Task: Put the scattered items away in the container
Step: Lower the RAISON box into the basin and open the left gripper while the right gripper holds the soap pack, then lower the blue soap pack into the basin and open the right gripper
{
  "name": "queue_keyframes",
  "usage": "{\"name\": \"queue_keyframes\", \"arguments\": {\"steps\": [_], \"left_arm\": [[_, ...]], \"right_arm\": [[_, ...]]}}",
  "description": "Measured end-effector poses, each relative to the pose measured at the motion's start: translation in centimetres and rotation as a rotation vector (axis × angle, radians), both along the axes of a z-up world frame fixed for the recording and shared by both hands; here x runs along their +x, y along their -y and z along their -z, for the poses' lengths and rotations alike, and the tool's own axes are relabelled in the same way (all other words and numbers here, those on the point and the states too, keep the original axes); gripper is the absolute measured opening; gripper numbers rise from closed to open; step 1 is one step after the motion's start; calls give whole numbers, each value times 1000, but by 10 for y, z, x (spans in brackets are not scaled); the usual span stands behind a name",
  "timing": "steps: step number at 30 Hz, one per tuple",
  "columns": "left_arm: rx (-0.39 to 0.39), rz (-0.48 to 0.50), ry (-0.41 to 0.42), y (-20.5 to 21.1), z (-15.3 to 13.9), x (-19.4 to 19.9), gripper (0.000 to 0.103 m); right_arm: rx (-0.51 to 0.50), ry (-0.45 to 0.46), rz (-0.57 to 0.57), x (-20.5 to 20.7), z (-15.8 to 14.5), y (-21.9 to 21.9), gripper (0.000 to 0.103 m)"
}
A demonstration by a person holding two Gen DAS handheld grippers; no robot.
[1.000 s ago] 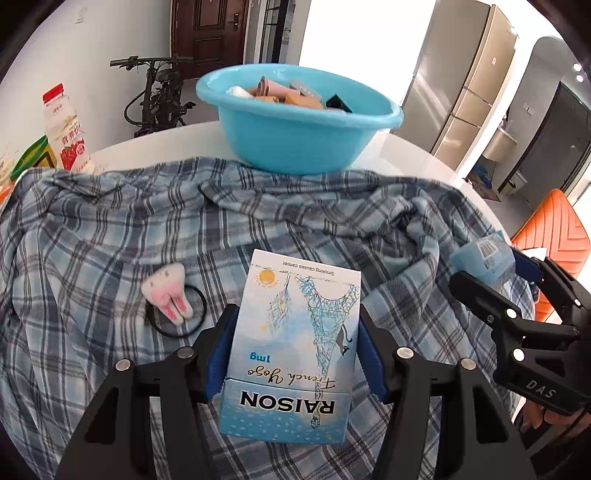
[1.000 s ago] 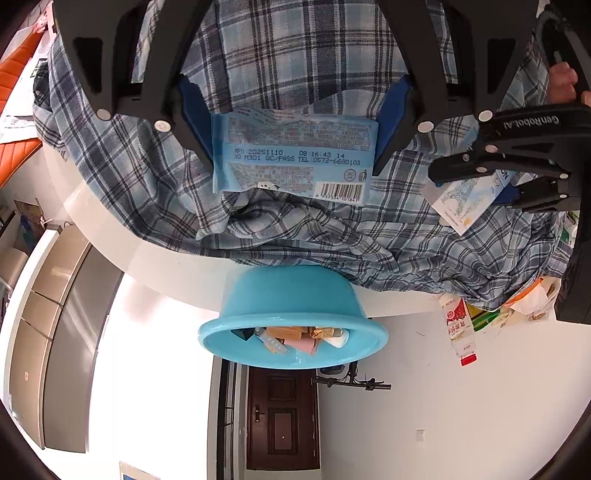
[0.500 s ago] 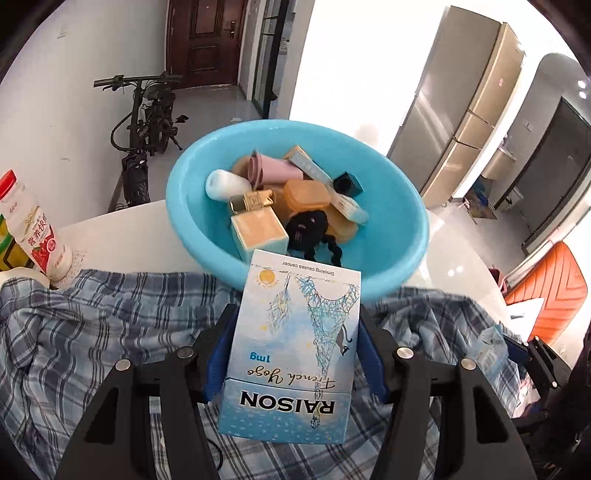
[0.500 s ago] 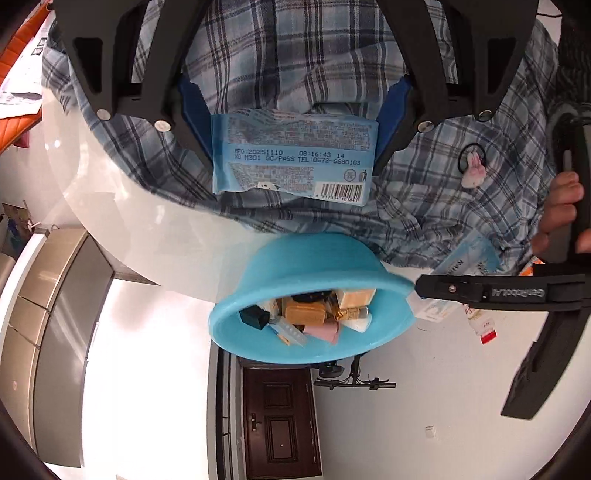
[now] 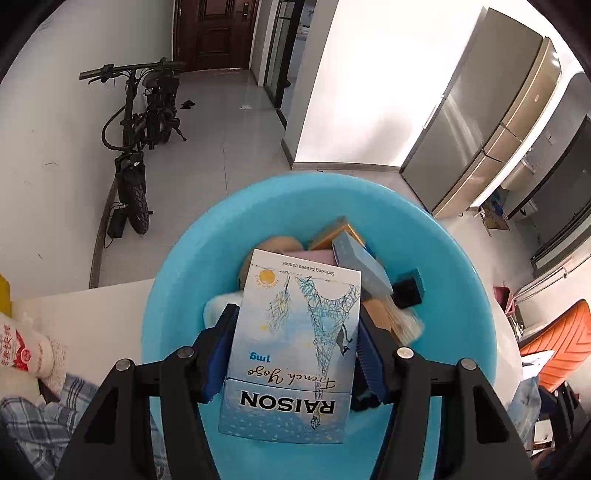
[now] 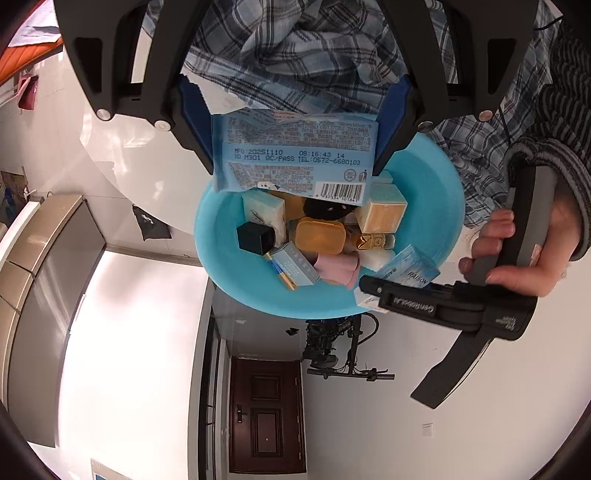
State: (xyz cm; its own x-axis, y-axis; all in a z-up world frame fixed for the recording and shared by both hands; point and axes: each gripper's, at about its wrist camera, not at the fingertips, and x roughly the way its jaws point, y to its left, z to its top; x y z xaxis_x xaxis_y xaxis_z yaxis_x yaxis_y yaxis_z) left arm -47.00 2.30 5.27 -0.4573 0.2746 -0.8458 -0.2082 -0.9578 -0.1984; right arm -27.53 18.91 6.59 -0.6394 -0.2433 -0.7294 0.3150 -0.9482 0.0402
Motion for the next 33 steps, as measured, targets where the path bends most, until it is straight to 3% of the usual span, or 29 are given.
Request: {"name": "queue_keyframes", "arguments": {"steps": [5, 9, 10, 12, 14, 17, 20, 26, 33], "left_arm": [[-13, -26, 6, 2, 11, -38, 62], [-18, 11, 23, -4, 24, -48, 64], [-8, 19, 23, -6, 25, -45, 67], [58, 32, -17, -4, 21, -41, 88], [116, 21, -78, 3, 11, -33, 91], [119, -11, -90, 17, 0, -22, 91], [109, -27, -76, 30, -7, -1, 91], [3, -35, -64, 44, -8, 67, 91], [-62, 0, -74, 33, -7, 155, 91]], "right_arm": [[10, 18, 10, -27, 10, 1, 76], [13, 13, 21, -39, 10, -2, 76], [12, 14, 24, -41, 10, -3, 76], [4, 18, 30, -42, 9, -6, 76], [-3, 21, 31, -41, 8, -8, 76], [5, 15, 38, -35, 4, -10, 76], [4, 14, 36, -26, 0, -11, 76], [1, 11, 10, 0, -8, -4, 76], [4, 19, -26, 36, -11, 9, 76]]}}
